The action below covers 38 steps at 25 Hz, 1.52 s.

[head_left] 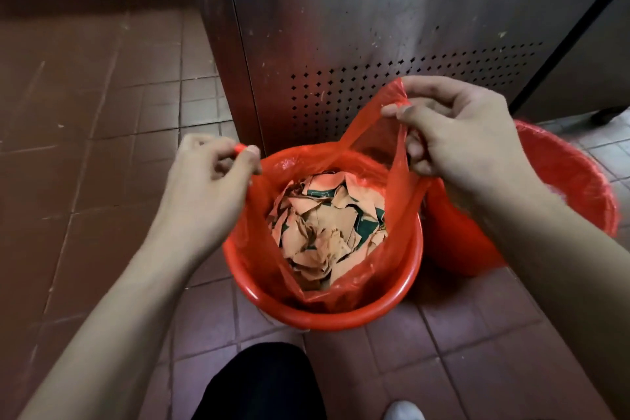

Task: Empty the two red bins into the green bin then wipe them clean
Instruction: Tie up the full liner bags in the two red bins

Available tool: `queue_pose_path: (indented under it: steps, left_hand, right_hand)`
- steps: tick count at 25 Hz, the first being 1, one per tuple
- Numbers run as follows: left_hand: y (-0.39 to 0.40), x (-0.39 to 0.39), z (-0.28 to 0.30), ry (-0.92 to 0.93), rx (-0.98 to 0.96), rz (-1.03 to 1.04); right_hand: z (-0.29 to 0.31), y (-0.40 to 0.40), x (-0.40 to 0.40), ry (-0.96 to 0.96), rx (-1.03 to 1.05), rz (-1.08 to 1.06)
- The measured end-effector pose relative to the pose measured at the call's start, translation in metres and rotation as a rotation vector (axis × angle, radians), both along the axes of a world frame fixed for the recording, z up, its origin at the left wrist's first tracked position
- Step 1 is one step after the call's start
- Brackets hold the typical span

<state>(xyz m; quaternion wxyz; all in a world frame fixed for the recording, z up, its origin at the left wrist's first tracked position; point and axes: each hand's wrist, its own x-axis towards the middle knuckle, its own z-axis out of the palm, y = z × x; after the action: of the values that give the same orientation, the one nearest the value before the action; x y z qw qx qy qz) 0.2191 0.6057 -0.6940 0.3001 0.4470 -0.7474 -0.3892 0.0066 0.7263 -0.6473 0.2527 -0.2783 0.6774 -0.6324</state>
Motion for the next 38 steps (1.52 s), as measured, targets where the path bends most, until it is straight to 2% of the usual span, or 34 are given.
queue_pose_path:
  steps: [2, 6, 8, 11, 13, 14, 16, 19, 25, 27, 29, 32, 35, 38]
  left_hand:
    - [0.006, -0.013, -0.002, -0.018, -0.055, -0.069]
    - [0.017, -0.037, -0.018, 0.321, 0.254, -0.234]
    - [0.023, -0.043, -0.025, 0.302, 0.27, -0.293]
    - [0.03, -0.047, -0.035, 0.269, 0.237, -0.364]
    - [0.035, -0.046, -0.044, 0.256, 0.216, -0.412]
    - [0.04, -0.046, -0.048, 0.248, 0.217, -0.461]
    - [0.049, -0.048, -0.053, 0.24, 0.233, -0.56]
    - [0.055, -0.05, -0.058, 0.26, 0.249, -0.58]
    - [0.062, -0.051, -0.065, 0.368, 0.248, -0.492]
    - [0.063, -0.051, -0.067, 0.364, 0.3, -0.439]
    - [0.064, -0.052, -0.07, 0.378, 0.401, -0.359]
    - [0.064, -0.053, -0.065, 0.403, 0.548, -0.292]
    - [0.062, -0.053, -0.063, 0.357, 0.573, -0.271]
    - [0.058, -0.051, -0.068, 0.344, 0.522, -0.308]
  right_hand:
    - [-0.002, 0.002, 0.002, 0.083, 0.009, 0.037]
    - [-0.019, 0.005, 0.002, 0.219, 0.068, 0.127]
    - [-0.033, 0.01, 0.0, 0.385, 0.17, 0.165]
    - [-0.051, 0.016, 0.0, 0.666, 0.484, 0.229]
    - [-0.057, 0.018, 0.006, 0.722, 0.654, 0.312]
    - [-0.057, 0.019, 0.01, 0.724, 0.666, 0.347]
    - [-0.057, 0.018, 0.017, 0.66, 0.568, 0.423]
    - [-0.054, 0.017, 0.025, 0.537, 0.375, 0.527]
    - [-0.06, 0.017, 0.027, 0.514, 0.223, 0.525]
    - [-0.061, 0.015, 0.022, 0.522, 0.188, 0.438]
    - [-0.062, 0.015, 0.016, 0.559, 0.202, 0.386]
    - [-0.065, 0.016, 0.015, 0.619, 0.263, 0.512]
    - [-0.066, 0.013, 0.014, 0.542, 0.278, 0.53]
    - [-0.069, 0.011, 0.016, 0.626, 0.31, 0.496]
